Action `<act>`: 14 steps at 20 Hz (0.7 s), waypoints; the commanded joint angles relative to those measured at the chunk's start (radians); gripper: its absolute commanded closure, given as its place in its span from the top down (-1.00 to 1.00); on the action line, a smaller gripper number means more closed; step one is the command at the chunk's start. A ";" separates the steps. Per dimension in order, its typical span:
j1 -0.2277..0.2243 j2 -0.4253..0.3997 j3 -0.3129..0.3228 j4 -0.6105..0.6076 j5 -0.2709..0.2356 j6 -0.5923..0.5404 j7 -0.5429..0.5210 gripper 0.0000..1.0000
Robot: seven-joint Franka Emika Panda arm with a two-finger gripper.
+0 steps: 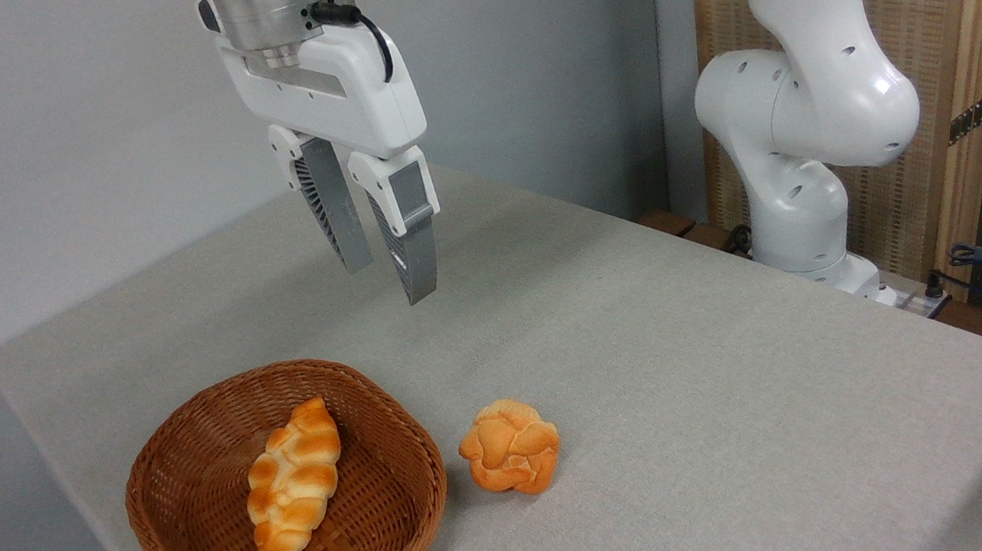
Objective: Put bread into the basket
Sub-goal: 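Move the open gripper down toward the round orange bun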
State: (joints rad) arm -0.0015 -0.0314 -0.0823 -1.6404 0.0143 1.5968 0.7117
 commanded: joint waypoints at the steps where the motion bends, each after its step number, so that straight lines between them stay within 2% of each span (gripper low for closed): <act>1: -0.006 0.004 0.036 0.016 -0.016 -0.005 -0.018 1.00; 11: -0.008 0.002 0.038 0.007 -0.017 -0.002 -0.006 1.00; 14: -0.008 -0.007 0.039 -0.044 -0.005 0.061 0.050 1.00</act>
State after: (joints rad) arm -0.0020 -0.0312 -0.0553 -1.6417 0.0112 1.6003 0.7070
